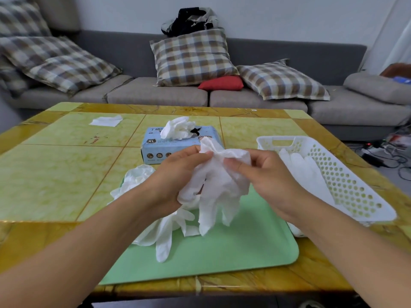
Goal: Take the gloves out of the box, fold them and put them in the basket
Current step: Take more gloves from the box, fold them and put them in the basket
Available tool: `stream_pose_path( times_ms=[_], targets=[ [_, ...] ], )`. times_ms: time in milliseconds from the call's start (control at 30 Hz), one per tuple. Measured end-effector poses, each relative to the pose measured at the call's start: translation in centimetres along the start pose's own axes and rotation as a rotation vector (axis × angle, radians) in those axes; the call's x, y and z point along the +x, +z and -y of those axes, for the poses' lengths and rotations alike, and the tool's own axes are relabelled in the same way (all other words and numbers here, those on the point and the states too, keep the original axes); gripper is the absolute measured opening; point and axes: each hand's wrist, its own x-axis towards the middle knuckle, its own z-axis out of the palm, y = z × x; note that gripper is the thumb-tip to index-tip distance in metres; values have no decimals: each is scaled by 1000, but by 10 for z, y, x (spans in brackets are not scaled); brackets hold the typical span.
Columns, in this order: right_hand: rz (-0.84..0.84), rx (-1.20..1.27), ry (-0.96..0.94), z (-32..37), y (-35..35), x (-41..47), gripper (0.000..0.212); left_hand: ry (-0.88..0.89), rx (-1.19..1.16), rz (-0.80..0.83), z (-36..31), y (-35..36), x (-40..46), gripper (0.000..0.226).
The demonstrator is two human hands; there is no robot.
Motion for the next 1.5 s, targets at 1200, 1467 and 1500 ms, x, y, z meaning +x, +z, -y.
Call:
stream_pose_path(
  times_ms=[1200,1467,1500],
  targets=[
    [620,-1426,-223,-39,-40,10,11,406,1341,460,55,-21,30,21],
    [911,-1207,159,-16,-40,-7,36,157,1309,840,50,-12,15,28],
    [884,-1141,175,-16,-40,-5,38,115,1295,863,47,-11,14,26]
  ],
)
